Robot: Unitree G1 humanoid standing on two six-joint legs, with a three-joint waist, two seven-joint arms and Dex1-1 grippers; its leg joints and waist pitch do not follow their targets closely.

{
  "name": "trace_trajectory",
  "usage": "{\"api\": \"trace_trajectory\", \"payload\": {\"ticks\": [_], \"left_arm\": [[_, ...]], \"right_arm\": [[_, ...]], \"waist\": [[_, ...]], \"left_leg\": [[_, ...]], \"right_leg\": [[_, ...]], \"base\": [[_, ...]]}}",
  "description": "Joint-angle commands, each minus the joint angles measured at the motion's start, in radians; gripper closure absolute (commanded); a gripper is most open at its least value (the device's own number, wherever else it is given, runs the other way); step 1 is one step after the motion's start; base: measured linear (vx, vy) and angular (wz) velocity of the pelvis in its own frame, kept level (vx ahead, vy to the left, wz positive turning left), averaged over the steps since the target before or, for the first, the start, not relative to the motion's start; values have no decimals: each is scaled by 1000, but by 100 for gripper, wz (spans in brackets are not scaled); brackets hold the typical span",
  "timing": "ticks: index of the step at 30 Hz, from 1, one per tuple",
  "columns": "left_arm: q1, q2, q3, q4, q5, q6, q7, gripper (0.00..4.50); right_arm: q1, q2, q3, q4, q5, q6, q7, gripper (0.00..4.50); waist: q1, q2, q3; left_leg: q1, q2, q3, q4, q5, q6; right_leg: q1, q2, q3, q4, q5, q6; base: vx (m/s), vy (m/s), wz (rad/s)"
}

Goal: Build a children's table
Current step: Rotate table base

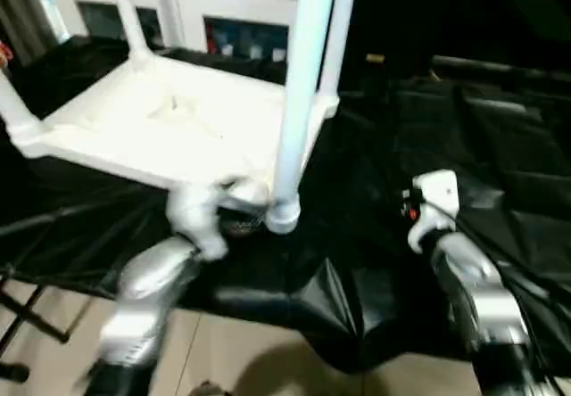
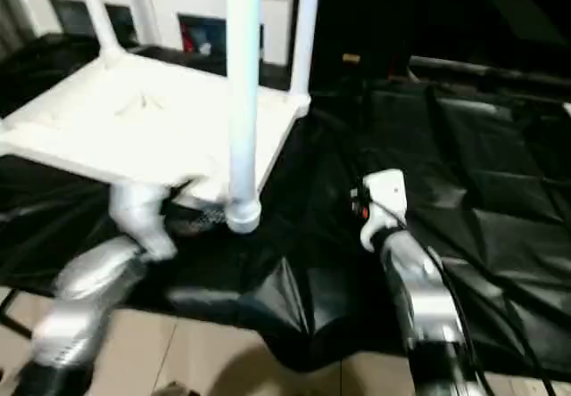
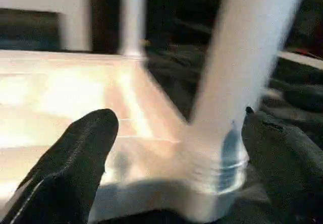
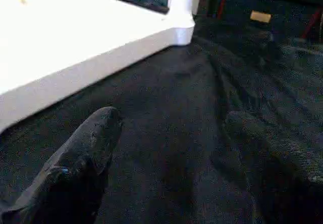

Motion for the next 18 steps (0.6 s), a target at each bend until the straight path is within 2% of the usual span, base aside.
{"api": "trace_trajectory", "payload": {"ticks": [1,2,3,4,5,6,9,10,12,15,16,17,18], "left_arm": [[65,2,45,-89,46,-31,79,2],[92,5,57,-113,59,-47,105,2],[136,-3,87,-157,50,0,151,2],[180,-14,119,-210,34,33,194,2],[184,-15,121,-215,33,35,197,2],[224,-26,141,-264,22,21,211,2],[263,-54,157,-317,28,16,252,2],[266,-63,159,-325,31,21,263,2],[251,-62,143,-335,55,52,287,2],[223,-56,123,-330,67,57,295,2],[205,-56,115,-330,67,65,298,2],[194,-55,111,-329,71,70,302,2],[180,-55,106,-328,79,76,305,2]], "right_arm": [[32,11,-1,-69,3,49,-30,70],[45,17,-3,-91,2,66,-40,70],[62,31,-15,-127,0,105,-77,70],[79,48,-29,-176,8,172,-122,70],[80,49,-31,-179,8,177,-126,70],[95,60,-39,-222,4,216,-160,70],[128,57,-17,-271,-17,162,-150,70],[135,60,-13,-280,-26,147,-155,70],[140,83,-14,-289,-22,139,-173,70],[146,99,-6,-300,-22,147,-187,70],[149,110,-2,-310,-19,161,-198,70],[150,117,-1,-316,-16,172,-205,70],[151,123,3,-324,-15,184,-213,70]], "waist": [[-5,-4,-57],[-6,-4,-56],[-8,-3,-56],[-10,-3,-58],[-9,-3,-57],[-9,-3,-57],[-6,-3,-54],[-5,-2,-53],[-5,-6,-54],[-7,-5,-58],[-5,-3,-59],[-3,-7,-61],[11,-12,-65]], "left_leg": [[4,18,-4,-80,-342,-9],[4,17,-5,-81,-342,-8],[7,16,-3,-79,-348,-10],[4,16,-4,-80,-344,-12],[2,16,-5,-82,-338,-13],[8,13,-4,-80,-348,-13],[5,18,-4,-82,-359,-15],[11,14,-3,-81,-386,-15],[7,13,-7,-85,-390,-21],[9,14,-9,-86,-393,-26],[5,8,-2,-85,-392,-13],[4,4,1,-81,-380,6],[-13,-2,4,-64,-293,79]], "right_leg": [[34,-59,38,-106,-435,-72],[31,-57,38,-107,-435,-59],[27,-54,38,-106,-438,-58],[29,-53,39,-102,-421,-59],[30,-52,38,-101,-411,-59],[23,-50,38,-105,-424,-49],[22,-52,39,-108,-421,-43],[15,-48,39,-113,-438,-33],[18,-50,38,-113,-441,-15],[18,-48,38,-112,-417,-8],[20,-57,44,-116,-414,-11],[22,-67,49,-117,-421,-16],[43,-111,76,-130,-451,-26]], "base": [[0,0,0],[0,0,0],[0,0,0],[0,0,0],[0,0,0],[0,0,0],[0,0,0],[0,0,0],[0,0,0],[0,0,0],[0,0,0],[0,0,0],[0,0,0]]}}
